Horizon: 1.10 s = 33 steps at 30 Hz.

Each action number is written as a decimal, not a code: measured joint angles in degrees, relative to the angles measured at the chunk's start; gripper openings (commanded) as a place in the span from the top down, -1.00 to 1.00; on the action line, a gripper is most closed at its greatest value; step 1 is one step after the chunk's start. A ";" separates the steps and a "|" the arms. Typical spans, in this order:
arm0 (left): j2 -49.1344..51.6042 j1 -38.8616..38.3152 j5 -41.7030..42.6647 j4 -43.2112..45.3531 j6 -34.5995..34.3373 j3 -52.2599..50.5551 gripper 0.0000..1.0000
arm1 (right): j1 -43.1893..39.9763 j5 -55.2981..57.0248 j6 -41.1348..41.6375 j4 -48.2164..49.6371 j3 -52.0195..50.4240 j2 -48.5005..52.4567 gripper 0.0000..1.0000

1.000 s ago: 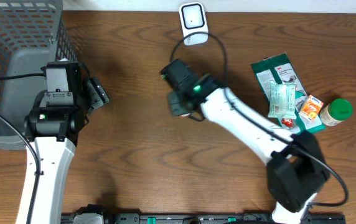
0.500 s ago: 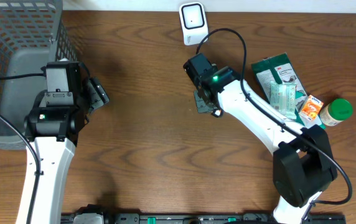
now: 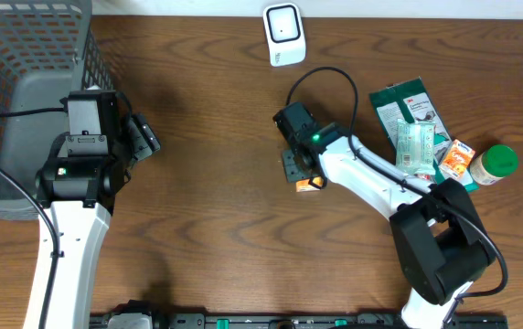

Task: Scan the item barcode
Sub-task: 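Carry the tissue pack right and set it upright on the table, then regrasp the tissue pack with the right gripper and lift it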

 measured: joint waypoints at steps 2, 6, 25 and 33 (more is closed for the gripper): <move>0.00 0.00 0.00 0.00 0.00 0.00 -0.65 | 0.42 -1.97 0.04 0.48 -0.48 0.00 -0.35; 0.00 0.00 0.00 0.00 0.00 0.00 -0.66 | 0.46 -4.26 -0.02 0.83 -0.50 0.00 -0.40; 0.00 0.00 0.00 0.00 0.00 0.00 -0.65 | -14.84 -14.73 1.25 -3.74 1.11 -10.69 -0.04; 0.00 0.00 0.00 0.00 0.00 0.00 -0.65 | -14.14 -18.25 2.32 1.14 -3.82 -7.45 0.04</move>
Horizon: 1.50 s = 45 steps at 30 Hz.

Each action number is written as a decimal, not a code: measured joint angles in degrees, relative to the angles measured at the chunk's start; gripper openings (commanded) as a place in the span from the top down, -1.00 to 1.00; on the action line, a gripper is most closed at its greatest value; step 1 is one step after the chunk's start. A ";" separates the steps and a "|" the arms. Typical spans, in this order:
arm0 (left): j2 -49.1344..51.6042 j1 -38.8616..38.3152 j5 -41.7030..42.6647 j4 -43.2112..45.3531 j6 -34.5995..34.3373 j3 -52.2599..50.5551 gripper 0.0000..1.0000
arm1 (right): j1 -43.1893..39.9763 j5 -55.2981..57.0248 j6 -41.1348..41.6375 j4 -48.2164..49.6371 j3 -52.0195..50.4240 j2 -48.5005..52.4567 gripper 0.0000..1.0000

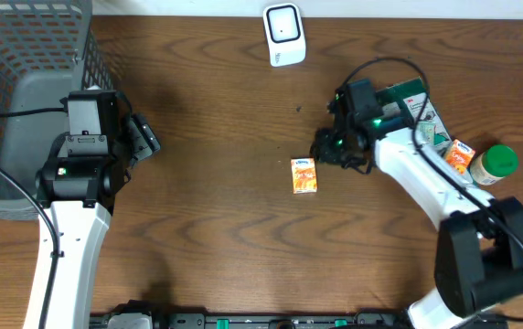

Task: Scan the item barcode
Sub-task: 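Regrasp the tissue pack with the right gripper and lift it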

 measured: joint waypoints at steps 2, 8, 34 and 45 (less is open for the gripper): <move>0.00 0.00 0.00 0.00 0.00 0.00 -0.65 | 0.85 -0.46 0.17 0.68 -1.49 0.61 0.06; 0.00 0.00 0.00 0.00 0.00 0.00 -0.65 | 2.29 -1.18 2.32 4.24 -4.92 0.96 0.24; 0.00 0.00 0.00 0.00 0.00 0.00 -0.65 | 1.70 -2.54 6.86 13.55 -11.76 -0.76 0.98; 0.00 0.00 0.00 -0.02 0.00 0.00 -0.65 | -0.76 3.41 1.38 7.43 -11.74 -20.94 0.98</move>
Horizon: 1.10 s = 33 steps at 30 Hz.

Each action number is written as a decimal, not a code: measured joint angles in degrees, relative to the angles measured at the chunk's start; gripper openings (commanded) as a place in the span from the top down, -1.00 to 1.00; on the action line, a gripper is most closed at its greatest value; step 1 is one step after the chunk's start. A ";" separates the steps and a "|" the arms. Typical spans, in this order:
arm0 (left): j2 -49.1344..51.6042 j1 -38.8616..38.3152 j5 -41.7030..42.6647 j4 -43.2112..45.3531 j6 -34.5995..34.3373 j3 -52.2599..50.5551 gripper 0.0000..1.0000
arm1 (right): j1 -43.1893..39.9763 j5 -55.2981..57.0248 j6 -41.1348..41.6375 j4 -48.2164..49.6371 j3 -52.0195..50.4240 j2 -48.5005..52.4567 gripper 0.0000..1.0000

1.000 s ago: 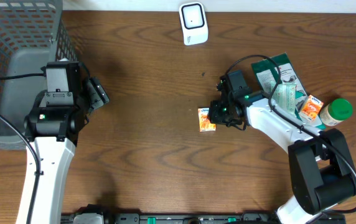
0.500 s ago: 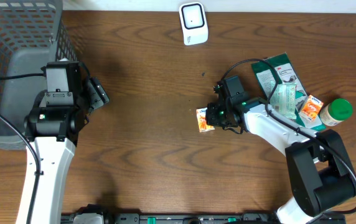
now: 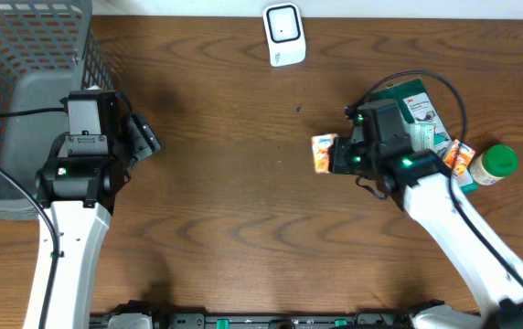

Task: Scan the item barcode
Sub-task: 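Regrasp the tissue pack with the right gripper and lift it, then raise the tissue pack with the right gripper toward the scanner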

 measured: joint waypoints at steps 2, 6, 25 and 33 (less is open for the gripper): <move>0.00 0.00 0.00 0.02 0.00 0.00 -0.65 | 0.00 2.78 -0.42 -1.86 0.00 -3.85 0.98; 0.00 0.00 0.00 0.02 0.00 0.00 -0.65 | 0.00 6.75 -1.51 -5.49 0.28 -9.53 0.98; 0.00 0.00 0.00 0.04 0.00 0.00 -0.65 | 0.02 18.18 -10.21 -28.92 23.67 -9.25 0.98; 0.02 0.00 -0.02 0.04 0.00 0.00 -0.66 | 4.07 29.68 -12.31 -45.70 51.47 7.19 0.99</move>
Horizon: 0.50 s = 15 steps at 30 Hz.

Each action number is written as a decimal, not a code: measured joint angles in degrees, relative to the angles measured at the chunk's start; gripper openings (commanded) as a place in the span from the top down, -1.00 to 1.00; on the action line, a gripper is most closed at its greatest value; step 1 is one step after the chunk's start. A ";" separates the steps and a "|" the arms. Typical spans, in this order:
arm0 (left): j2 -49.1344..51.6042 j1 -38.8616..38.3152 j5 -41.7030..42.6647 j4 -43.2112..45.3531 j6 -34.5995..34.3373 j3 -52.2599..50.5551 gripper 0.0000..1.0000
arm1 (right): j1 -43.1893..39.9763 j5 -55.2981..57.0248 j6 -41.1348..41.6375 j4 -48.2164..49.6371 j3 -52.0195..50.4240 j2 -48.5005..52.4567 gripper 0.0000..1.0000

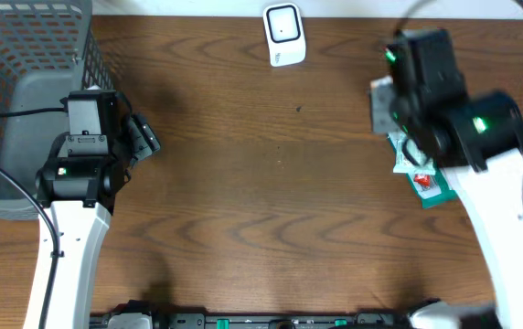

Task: Scan the item barcode
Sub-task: 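Raise the tissue pack with the right gripper toward the scanner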

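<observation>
My right arm is raised high toward the overhead camera at the right side of the table. Its gripper [388,105] points left and is shut on the small box [379,102], which shows only a pale face at the gripper's left edge. The white barcode scanner [282,35] stands at the table's far edge, to the left of and beyond the box. My left gripper [145,137] rests at the left beside the basket with nothing in it; its jaw gap is not clear from above.
A grey wire basket [24,55] fills the far left corner. A green package [429,187] lies under the right arm, mostly hidden by it. The brown wooden table [243,201] spans the view.
The right gripper has risen much closer to the camera and moved right and toward the far edge with the box. The arm now hides most of the items at the right. The left arm is unchanged.
First the right gripper was down on the orange box at the table's middle. Then the box lay alone on the table with the gripper just to its right. Later the gripper held the box above the table, and now holds it high at the right.
</observation>
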 measured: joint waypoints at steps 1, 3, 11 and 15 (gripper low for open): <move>-0.02 0.00 0.02 -0.02 0.00 0.00 -0.66 | 0.83 1.51 -0.11 -1.57 3.45 2.49 0.98; -0.02 0.00 0.02 0.02 0.00 0.00 -0.65 | 2.25 3.89 -0.35 -3.63 9.51 7.06 0.98; 0.00 0.00 0.02 0.00 0.00 0.00 -0.65 | 8.48 21.49 -6.16 4.85 29.62 27.58 0.98; 0.00 0.00 0.02 0.00 0.00 0.00 -0.65 | 10.19 27.30 -11.61 14.99 29.90 33.77 0.98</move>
